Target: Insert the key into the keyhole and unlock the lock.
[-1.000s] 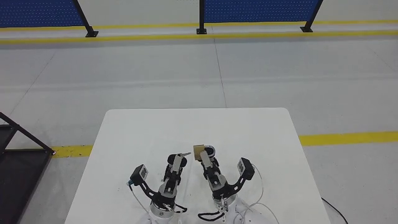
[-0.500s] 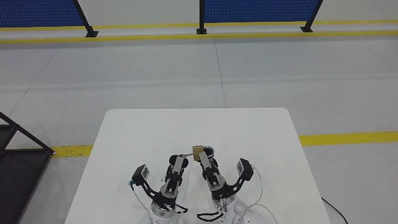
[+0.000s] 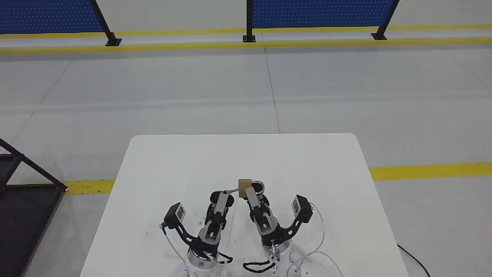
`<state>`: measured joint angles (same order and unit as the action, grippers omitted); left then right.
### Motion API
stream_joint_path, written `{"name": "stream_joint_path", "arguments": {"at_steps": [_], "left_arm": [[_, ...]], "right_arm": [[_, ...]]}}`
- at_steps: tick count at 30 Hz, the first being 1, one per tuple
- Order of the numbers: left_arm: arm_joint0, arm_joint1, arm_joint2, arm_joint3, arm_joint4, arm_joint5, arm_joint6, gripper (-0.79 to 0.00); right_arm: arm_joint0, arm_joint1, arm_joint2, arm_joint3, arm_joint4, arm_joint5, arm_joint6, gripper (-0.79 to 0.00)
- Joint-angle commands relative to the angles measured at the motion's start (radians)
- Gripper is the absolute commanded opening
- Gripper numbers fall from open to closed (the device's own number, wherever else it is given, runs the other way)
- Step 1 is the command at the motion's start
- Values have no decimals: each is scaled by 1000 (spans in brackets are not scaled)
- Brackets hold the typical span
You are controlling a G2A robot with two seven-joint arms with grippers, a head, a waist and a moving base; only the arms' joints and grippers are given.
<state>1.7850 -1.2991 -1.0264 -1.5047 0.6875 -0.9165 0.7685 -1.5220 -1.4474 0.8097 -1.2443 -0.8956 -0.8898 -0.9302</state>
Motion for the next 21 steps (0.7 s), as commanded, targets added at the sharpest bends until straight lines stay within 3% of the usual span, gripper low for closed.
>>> {"name": "stream_joint_path", "arguments": {"at_steps": [1,21], "left_arm": [[0,-1,-3,1,-1,1,-3,-785],[2,-9,-21,5,-3,5,-65,-785]], "right_arm": [[4,0,4,5,-22,-2,2,-785],[-7,5,29,-1,-73,-1,48,-785]]}}
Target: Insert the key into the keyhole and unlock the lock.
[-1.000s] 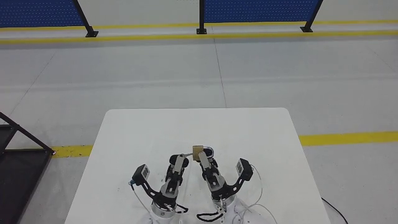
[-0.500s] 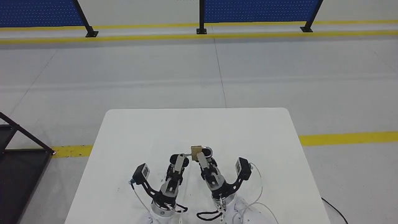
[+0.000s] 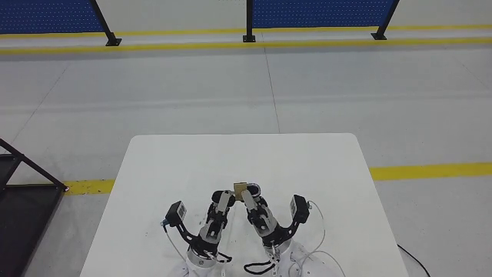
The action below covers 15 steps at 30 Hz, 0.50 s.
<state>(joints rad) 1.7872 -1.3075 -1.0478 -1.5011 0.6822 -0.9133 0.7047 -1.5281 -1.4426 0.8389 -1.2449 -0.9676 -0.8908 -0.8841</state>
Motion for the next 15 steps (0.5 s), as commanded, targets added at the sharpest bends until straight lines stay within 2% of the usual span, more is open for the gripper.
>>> {"name": "stream_joint_path", "arguments": {"at_steps": [1,8,9,10,11,15], "left_arm": [[-1,-2,1,2,4,3,-3,-785],[-1,-6,-2,3,16,5,-2,-785],[-1,-6,-3,3,16,5,-2,-683],[0,-6,-5,2,16,4,-2,-526],[1,-6,-6,2,16,3,-3,-459],[4,-8,-10,1,12,4,-5,-397]], "right_arm": [[-1,0,1,-2,-2,0,3,-785],[-4,0,6,-6,-8,2,6,-785],[-5,0,8,-7,-7,1,6,-785],[-5,1,10,-8,-5,0,5,-785],[-6,1,11,-9,-4,-1,5,-785],[-10,1,18,-12,0,-5,2,-785]]}}
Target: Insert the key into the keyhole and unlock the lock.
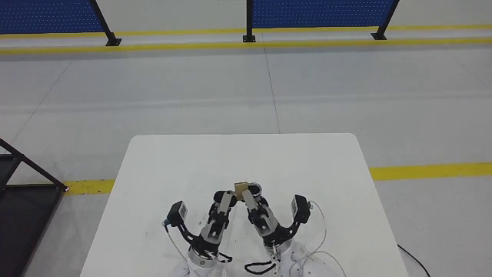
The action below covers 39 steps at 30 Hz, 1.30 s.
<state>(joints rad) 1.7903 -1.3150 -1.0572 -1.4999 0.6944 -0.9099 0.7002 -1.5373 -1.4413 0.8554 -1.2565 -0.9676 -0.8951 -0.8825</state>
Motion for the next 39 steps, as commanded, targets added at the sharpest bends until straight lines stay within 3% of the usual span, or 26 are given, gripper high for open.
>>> {"name": "stream_joint_path", "arguments": {"at_steps": [1,4,14,20,22,24,35,39], "left_arm": [[1,-1,-1,-1,-1,0,-1,-366],[3,-2,-4,-2,-1,-1,-3,-277],[7,4,-40,17,25,-42,-33,-394],[11,12,-70,34,33,-94,-78,-508],[13,15,-72,33,34,-102,-99,-529],[15,19,-73,24,41,-102,-118,-489],[18,32,-76,14,36,-102,-125,-659],[17,35,-76,12,41,-102,-123,-677]], "right_arm": [[-2,0,2,-2,1,-1,0,-785],[-5,1,7,-5,2,-4,-1,-785],[-16,6,26,-13,13,-27,12,-785],[-25,15,43,-22,17,-52,70,-785],[-29,17,46,-27,25,-57,87,-785],[-31,18,50,-32,33,-59,100,-785],[-40,26,61,-47,62,-72,175,-785],[-43,26,64,-52,71,-70,188,-785]]}}
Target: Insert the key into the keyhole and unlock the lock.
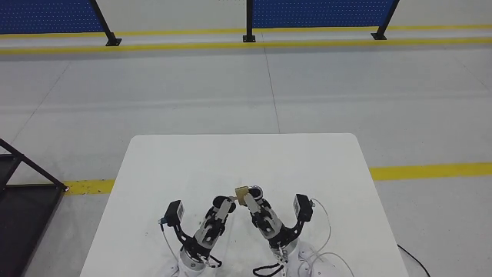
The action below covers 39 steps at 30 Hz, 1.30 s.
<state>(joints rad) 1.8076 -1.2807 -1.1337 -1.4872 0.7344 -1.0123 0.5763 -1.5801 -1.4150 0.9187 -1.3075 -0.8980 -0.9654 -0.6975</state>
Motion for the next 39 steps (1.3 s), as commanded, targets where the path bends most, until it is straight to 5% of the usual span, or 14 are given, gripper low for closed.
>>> {"name": "stream_joint_path", "arguments": {"at_steps": [1,5,23,25,26,39], "left_arm": [[-1,1,0,0,4,0,2,-677],[-1,2,-1,0,12,0,8,-785],[11,1,-31,6,185,31,88,-785],[12,0,-29,10,197,34,101,-606],[11,0,-28,12,202,33,106,-594],[7,-1,-26,26,215,24,126,-631]], "right_arm": [[-1,0,1,-2,2,0,6,-785],[-3,1,2,-5,6,1,17,-785],[-12,8,11,-17,49,-11,95,-785],[-12,9,13,-19,56,-14,103,-785],[-12,10,14,-20,60,-13,107,-785],[-14,14,22,-28,94,-28,156,-785]]}}
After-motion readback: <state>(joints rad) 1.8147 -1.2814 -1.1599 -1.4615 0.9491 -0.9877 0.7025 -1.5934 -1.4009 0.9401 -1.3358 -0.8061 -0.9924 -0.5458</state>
